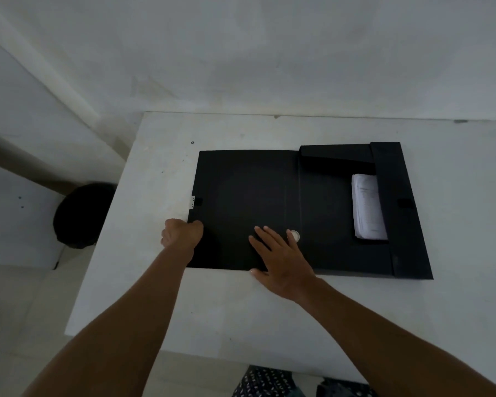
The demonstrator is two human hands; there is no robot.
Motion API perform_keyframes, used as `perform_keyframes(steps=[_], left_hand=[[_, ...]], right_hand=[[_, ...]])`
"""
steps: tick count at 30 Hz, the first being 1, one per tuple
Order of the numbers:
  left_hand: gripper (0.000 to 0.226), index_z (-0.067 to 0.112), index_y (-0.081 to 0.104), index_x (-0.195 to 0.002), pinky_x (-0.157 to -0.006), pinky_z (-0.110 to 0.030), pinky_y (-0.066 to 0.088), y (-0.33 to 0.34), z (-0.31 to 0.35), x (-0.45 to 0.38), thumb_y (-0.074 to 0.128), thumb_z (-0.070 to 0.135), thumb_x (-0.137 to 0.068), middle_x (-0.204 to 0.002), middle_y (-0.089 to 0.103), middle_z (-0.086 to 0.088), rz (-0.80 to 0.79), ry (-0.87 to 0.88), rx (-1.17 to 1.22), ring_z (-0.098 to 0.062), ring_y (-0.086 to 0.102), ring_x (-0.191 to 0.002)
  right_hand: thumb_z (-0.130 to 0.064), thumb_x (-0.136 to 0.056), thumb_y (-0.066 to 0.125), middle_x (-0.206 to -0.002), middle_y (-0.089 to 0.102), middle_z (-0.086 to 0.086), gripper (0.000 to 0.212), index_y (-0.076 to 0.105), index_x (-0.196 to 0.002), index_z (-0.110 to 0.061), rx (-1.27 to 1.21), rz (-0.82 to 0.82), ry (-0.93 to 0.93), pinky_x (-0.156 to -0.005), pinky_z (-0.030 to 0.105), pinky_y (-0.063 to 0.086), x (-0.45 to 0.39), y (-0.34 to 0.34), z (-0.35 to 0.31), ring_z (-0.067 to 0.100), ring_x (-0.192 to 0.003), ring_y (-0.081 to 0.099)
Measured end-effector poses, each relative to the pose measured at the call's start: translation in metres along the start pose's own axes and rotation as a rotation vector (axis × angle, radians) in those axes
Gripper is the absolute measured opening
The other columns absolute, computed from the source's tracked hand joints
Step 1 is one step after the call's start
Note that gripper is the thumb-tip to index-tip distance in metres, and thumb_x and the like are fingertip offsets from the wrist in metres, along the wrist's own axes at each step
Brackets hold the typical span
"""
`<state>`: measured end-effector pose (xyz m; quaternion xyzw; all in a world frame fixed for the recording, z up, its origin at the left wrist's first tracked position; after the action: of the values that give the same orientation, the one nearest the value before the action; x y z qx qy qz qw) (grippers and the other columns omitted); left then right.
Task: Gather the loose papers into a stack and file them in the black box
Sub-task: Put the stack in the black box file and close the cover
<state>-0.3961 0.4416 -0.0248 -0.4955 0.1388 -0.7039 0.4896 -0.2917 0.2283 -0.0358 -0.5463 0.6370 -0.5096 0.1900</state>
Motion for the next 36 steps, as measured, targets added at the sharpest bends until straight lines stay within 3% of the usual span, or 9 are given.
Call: perform_keyframes(steps=[4, 10, 15, 17, 20, 23, 25, 30, 36], left_hand=[[0.043, 0.004, 0.063, -0.108, -0.088, -0.042, 0.056, -0.006, 0.017, 0.016, 0.066, 0.032, -0.076, -0.104, 0.065, -0.013, -0.102, -0.043, 0.209, -0.031, 0.063, -0.094], [0.028, 0.02, 0.071, -0.106, -0.076, -0.034, 0.053, -0.034, 0.084, 0.114, 0.047, 0.034, -0.1, -0.099, 0.075, -0.002, -0.327, 0.285, 0.455, -0.019, 0.069, -0.091], [0.036, 0.032, 0.068, -0.123, -0.101, -0.035, 0.046, 0.004, 0.119, 0.194, 0.036, 0.037, -0.107, -0.124, 0.07, 0.014, -0.621, 0.638, 0.441, -0.004, 0.062, -0.119], [0.033, 0.034, 0.063, -0.132, -0.108, -0.034, 0.043, 0.036, 0.128, 0.21, 0.041, 0.035, -0.107, -0.132, 0.064, 0.015, -0.617, 0.736, 0.38, -0.003, 0.056, -0.127], [0.04, 0.029, 0.05, -0.145, -0.113, -0.024, 0.036, 0.083, 0.135, 0.222, 0.045, 0.031, -0.106, -0.146, 0.053, 0.011, -0.565, 0.858, 0.243, -0.005, 0.047, -0.135], [0.045, 0.032, 0.041, -0.15, -0.115, -0.025, 0.031, 0.119, 0.138, 0.225, 0.044, 0.033, -0.106, -0.155, 0.042, 0.008, -0.527, 0.961, 0.092, -0.011, 0.038, -0.143], [0.047, 0.033, 0.036, -0.152, -0.122, -0.034, 0.025, 0.139, 0.14, 0.225, 0.043, 0.034, -0.106, -0.161, 0.033, 0.004, -0.506, 0.996, 0.001, -0.014, 0.029, -0.148], [0.053, 0.037, 0.024, -0.156, -0.124, -0.053, 0.008, 0.181, 0.141, 0.22, 0.038, 0.043, -0.105, -0.166, 0.015, 0.004, -0.409, 1.109, -0.277, -0.02, 0.004, -0.155], [0.061, 0.031, 0.012, -0.159, -0.122, -0.053, -0.003, 0.222, 0.128, 0.217, 0.027, 0.053, -0.104, -0.168, -0.003, 0.005, -0.284, 1.258, -0.558, -0.016, -0.01, -0.154]], right_hand=[[-0.051, -0.1, 0.047, -0.167, 0.013, -0.001, 0.068, 0.024, -0.157, -0.024, -0.145, 0.131, 0.04, -0.125, 0.05, 0.009, 0.01, -0.025, 0.007, 0.016, -0.154, 0.005], [-0.044, -0.099, 0.055, -0.156, 0.041, -0.002, 0.055, 0.044, -0.148, -0.024, -0.44, 0.534, 0.16, -0.116, 0.04, 0.037, 0.035, -0.112, 0.036, 0.015, -0.144, 0.036], [-0.035, -0.101, 0.056, -0.122, 0.065, -0.015, 0.044, 0.053, -0.143, -0.022, -0.847, 0.711, 0.222, -0.1, 0.018, 0.047, 0.074, -0.169, 0.065, -0.005, -0.115, 0.059], [-0.033, -0.102, 0.053, -0.118, 0.064, -0.02, 0.041, 0.054, -0.142, -0.022, -0.979, 0.752, 0.219, -0.096, 0.015, 0.048, 0.093, -0.181, 0.076, -0.009, -0.112, 0.059], [-0.036, -0.104, 0.048, -0.126, 0.063, -0.015, 0.04, 0.052, -0.142, -0.024, -1.094, 0.791, 0.224, -0.105, 0.034, 0.05, 0.117, -0.194, 0.095, 0.004, -0.118, 0.062], [-0.044, -0.1, 0.049, -0.128, 0.062, -0.011, 0.045, 0.05, -0.142, -0.025, -1.153, 0.808, 0.256, -0.106, 0.038, 0.049, 0.137, -0.202, 0.116, 0.009, -0.119, 0.063], [-0.052, -0.098, 0.052, -0.136, 0.06, -0.009, 0.054, 0.049, -0.144, -0.025, -1.116, 0.802, 0.296, -0.109, 0.038, 0.047, 0.148, -0.204, 0.131, 0.009, -0.124, 0.059], [-0.034, -0.102, 0.053, -0.147, 0.053, -0.003, 0.055, 0.038, -0.152, -0.02, -0.893, 0.704, 0.451, -0.111, 0.029, 0.042, 0.154, -0.198, 0.172, 0.01, -0.131, 0.051], [-0.034, -0.102, 0.053, -0.157, 0.038, 0.004, 0.063, 0.025, -0.157, -0.018, -0.635, 0.61, 0.621, -0.114, 0.034, 0.032, 0.145, -0.157, 0.212, 0.021, -0.143, 0.037]])
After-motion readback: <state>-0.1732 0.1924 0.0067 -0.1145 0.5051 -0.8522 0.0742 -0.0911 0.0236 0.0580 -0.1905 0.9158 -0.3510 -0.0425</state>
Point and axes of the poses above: each hand's wrist, its own x-axis away from the middle knuckle, its own y-axis out of the palm, z = x × y, the point moved 4 cm from there along -x, towards the middle knuckle
